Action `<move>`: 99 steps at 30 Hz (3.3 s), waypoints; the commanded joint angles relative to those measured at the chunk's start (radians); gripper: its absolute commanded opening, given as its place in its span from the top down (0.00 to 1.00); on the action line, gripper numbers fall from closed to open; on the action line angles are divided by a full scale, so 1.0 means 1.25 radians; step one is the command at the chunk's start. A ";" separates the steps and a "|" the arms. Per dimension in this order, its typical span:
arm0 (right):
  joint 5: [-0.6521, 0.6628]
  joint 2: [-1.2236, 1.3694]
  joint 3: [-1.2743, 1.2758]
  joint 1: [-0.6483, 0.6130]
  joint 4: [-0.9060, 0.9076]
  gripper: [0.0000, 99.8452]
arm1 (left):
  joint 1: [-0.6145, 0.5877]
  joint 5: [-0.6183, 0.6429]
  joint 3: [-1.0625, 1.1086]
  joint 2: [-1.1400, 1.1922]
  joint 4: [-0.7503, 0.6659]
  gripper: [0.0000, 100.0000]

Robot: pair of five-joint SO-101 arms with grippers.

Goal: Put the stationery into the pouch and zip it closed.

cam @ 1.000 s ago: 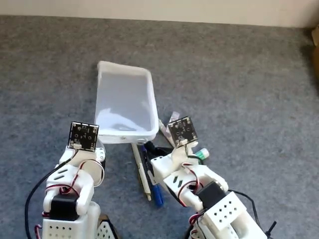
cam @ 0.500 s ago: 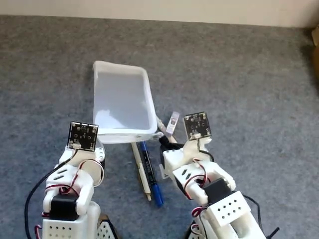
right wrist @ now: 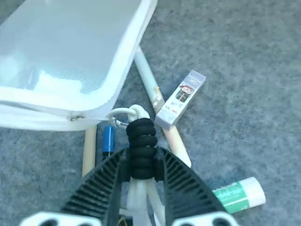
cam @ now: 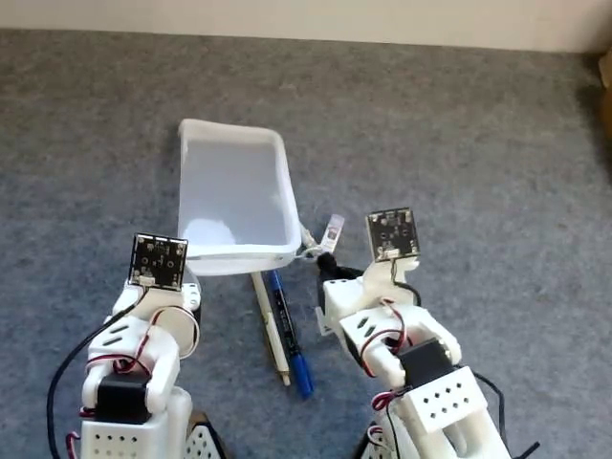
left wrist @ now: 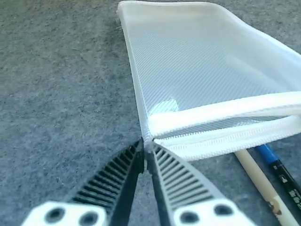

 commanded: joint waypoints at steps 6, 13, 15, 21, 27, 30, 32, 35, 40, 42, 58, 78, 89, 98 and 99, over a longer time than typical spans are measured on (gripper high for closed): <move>0.011 -0.013 -0.050 0.030 0.003 1.00 | -0.023 0.002 -0.007 -0.010 -0.014 0.99; 0.011 -0.013 -0.051 0.030 0.003 1.00 | -0.023 0.002 -0.007 -0.010 -0.014 0.99; 0.011 -0.013 -0.051 0.029 0.004 1.00 | -0.023 0.002 -0.007 -0.010 -0.014 0.99; 0.011 -0.013 -0.052 0.029 0.004 1.00 | -0.018 0.001 -0.006 -0.010 -0.014 0.99; 0.011 -0.013 -0.055 -0.006 0.042 1.00 | -0.018 0.004 0.006 -0.009 -0.014 0.88; 0.011 -0.026 -0.078 -0.045 0.089 1.00 | -0.019 0.006 0.013 -0.009 -0.016 0.82; 0.011 -0.063 -0.087 -0.058 0.102 1.00 | -0.018 0.006 0.014 -0.009 -0.015 0.81; 0.044 -0.149 -0.087 -0.075 0.106 1.00 | -0.017 0.007 0.014 -0.009 -0.015 0.81; 0.102 -0.278 -0.052 -0.109 0.142 1.00 | -0.017 0.007 0.009 -0.010 -0.015 0.81; 0.109 -0.301 -0.036 -0.110 0.139 1.00 | -0.017 0.007 0.009 -0.010 -0.016 0.81; 0.107 -0.310 -0.030 -0.111 0.139 1.00 | -0.017 0.053 -0.033 -0.012 -0.020 0.81; 0.106 -0.310 -0.030 -0.111 0.139 1.00 | -0.021 -0.027 0.064 -0.009 -0.198 0.97; 0.106 -0.304 -0.033 -0.109 0.138 0.99 | -0.017 -0.031 -0.079 -0.008 -0.014 0.99; 0.106 -0.301 -0.030 -0.105 0.142 0.83 | -0.017 -0.052 -0.114 -0.006 0.010 0.99; 0.106 -0.299 -0.030 -0.098 0.142 0.83 | -0.017 -0.058 -0.114 -0.006 0.010 0.99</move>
